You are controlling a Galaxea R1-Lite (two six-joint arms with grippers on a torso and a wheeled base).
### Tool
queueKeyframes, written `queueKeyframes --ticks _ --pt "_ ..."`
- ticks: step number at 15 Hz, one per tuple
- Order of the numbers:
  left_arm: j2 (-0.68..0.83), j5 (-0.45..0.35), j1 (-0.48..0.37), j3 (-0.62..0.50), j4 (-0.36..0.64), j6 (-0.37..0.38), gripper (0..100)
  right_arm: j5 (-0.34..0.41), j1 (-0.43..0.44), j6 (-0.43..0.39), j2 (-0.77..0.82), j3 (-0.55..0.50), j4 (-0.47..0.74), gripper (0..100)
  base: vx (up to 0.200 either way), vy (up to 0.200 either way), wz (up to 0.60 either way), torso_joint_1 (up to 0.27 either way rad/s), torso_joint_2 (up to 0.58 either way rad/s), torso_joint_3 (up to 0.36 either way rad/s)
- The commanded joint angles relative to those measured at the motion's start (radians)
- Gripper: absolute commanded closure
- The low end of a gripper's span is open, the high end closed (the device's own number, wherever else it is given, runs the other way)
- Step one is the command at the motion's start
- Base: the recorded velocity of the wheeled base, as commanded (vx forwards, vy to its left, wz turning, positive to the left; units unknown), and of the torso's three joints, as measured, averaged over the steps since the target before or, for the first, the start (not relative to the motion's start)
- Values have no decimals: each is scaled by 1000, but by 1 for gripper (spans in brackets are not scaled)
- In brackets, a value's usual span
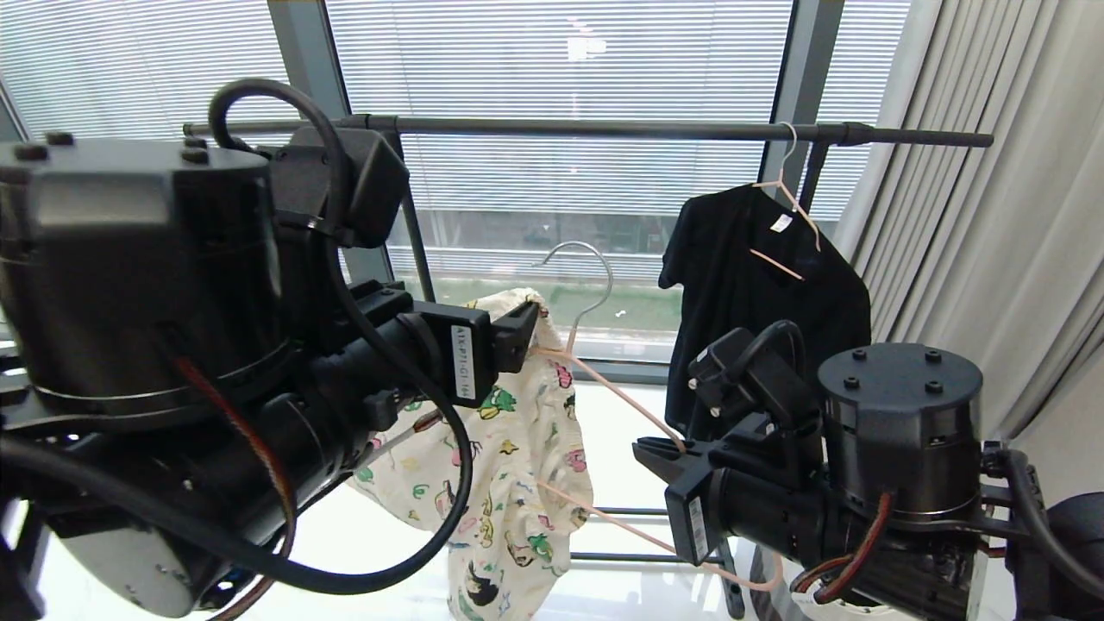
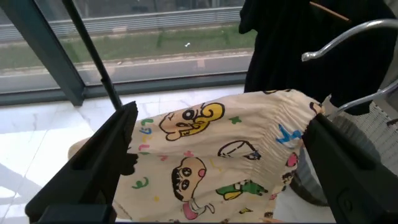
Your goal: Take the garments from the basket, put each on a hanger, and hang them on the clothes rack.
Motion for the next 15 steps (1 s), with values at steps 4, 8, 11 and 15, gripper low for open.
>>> queueKeyframes --ticks 4,8,11,15 --pt "-151 -64 9 74 87 160 0 -2 -20 -6 -19 19 -5 100 0 0 0 0 0 0" --pt "-150 -158 10 82 138 172 0 -2 -20 -40 -35 32 -7 100 0 0 0 0 0 0" --pt "-205 -262 12 174 127 175 0 2 -21 -58 -67 90 -91 100 0 0 0 0 0 0" --pt "-312 -408 55 324 118 201 0 56 -21 -196 -193 246 -166 100 0 0 0 0 0 0"
